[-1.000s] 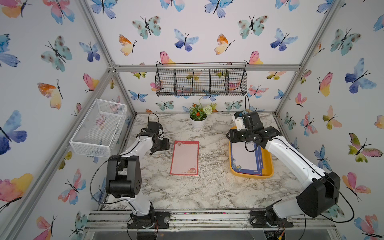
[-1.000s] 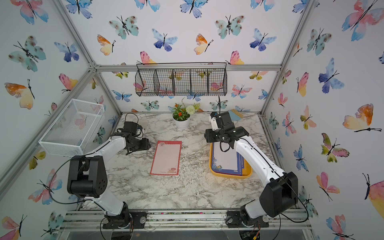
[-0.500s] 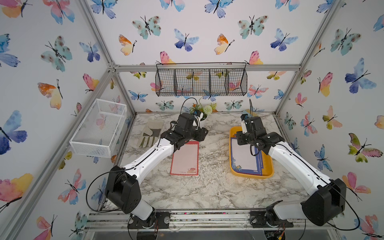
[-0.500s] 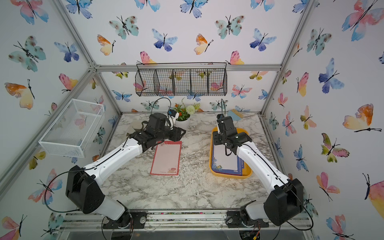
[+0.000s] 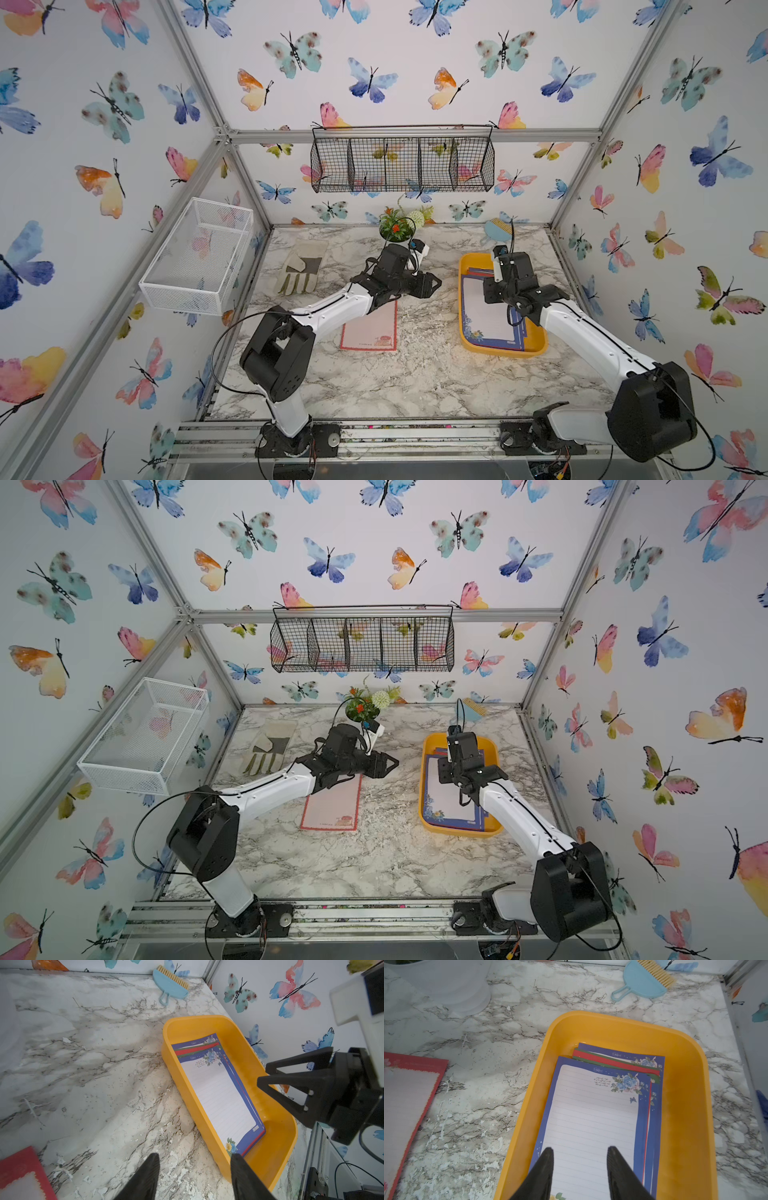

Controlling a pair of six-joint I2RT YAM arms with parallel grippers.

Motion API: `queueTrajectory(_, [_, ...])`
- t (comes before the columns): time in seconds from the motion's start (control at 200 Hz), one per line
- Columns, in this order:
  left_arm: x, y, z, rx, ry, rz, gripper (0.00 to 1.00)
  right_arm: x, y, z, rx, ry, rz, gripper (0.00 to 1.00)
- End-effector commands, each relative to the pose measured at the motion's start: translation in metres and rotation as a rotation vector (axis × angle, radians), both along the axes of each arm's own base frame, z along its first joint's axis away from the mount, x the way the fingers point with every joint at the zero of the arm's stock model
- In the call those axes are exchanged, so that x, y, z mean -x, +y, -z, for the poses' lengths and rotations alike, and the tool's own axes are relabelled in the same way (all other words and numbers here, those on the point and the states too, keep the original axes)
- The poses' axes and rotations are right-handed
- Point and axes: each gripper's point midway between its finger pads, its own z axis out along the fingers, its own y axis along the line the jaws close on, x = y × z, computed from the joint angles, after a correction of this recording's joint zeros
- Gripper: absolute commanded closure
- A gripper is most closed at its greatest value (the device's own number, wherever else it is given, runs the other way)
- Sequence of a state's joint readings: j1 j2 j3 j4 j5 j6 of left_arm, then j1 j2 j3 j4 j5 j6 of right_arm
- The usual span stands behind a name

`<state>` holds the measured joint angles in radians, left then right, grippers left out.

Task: Take out the stationery paper from the storage box
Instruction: Place the stationery paper at the center of the board, then pick up the stationery paper from the storage box.

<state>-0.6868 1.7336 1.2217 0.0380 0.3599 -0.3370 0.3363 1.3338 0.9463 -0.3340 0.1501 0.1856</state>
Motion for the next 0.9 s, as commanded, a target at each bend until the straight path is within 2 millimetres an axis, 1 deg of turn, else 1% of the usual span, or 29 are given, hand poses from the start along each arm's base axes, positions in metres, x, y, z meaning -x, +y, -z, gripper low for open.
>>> queueTrajectory(0.0, [0.001, -0.012, -0.002, 0.061, 0.001, 0.032, 0.42, -0.012, -0.005, 0.010, -0.116, -0.008, 0.015, 0.55])
queueTrajectory(0.145, [0.006, -0.022, 0.011, 0.080, 0.079, 0.061, 0.42, -0.016, -0.024, 0.030, -0.140, 0.022, 0.062, 0.53])
queueTrajectory(0.215, [0.005, -0.026, 0.018, 0.076, 0.114, 0.063, 0.42, -0.018, -0.029, 0.038, -0.156, 0.033, 0.068, 0.52])
queueTrajectory(0.235, [0.010, -0.030, 0.019, 0.088, 0.141, 0.090, 0.42, -0.019, -0.031, 0.039, -0.163, 0.037, 0.072, 0.52])
queueTrajectory(0.33, [0.012, -0.045, 0.026, 0.099, 0.202, 0.121, 0.42, -0.022, -0.044, 0.049, -0.212, 0.060, 0.099, 0.52])
queueTrajectory(0.39, [0.012, -0.054, 0.036, 0.080, 0.234, 0.132, 0.42, -0.024, -0.050, 0.053, -0.227, 0.071, 0.110, 0.51])
queueTrajectory(0.45, [0.010, -0.064, 0.037, 0.073, 0.246, 0.147, 0.42, -0.026, -0.056, 0.057, -0.229, 0.082, 0.119, 0.51])
queueTrajectory(0.47, [0.009, -0.066, 0.033, 0.076, 0.242, 0.148, 0.42, -0.026, -0.058, 0.059, -0.229, 0.087, 0.123, 0.51])
queueTrajectory(0.475, [0.009, -0.067, 0.040, 0.068, 0.252, 0.148, 0.42, -0.026, -0.058, 0.059, -0.229, 0.087, 0.123, 0.51])
queueTrajectory(0.486, [0.008, -0.068, 0.045, 0.062, 0.262, 0.149, 0.42, -0.026, -0.059, 0.060, -0.229, 0.090, 0.127, 0.51])
queueTrajectory(0.521, [0.007, -0.072, 0.052, 0.052, 0.281, 0.151, 0.42, -0.027, -0.061, 0.063, -0.231, 0.098, 0.129, 0.51])
queueTrajectory(0.581, [0.003, -0.072, 0.063, 0.025, 0.308, 0.132, 0.42, -0.027, -0.063, 0.069, -0.240, 0.114, 0.133, 0.51])
queueTrajectory(0.681, [0.001, -0.072, 0.073, 0.010, 0.322, 0.122, 0.42, -0.028, -0.065, 0.079, -0.245, 0.141, 0.137, 0.50])
queueTrajectory(0.896, [0.004, -0.075, 0.081, 0.013, 0.356, 0.135, 0.44, -0.031, -0.073, 0.094, -0.232, 0.173, 0.149, 0.50])
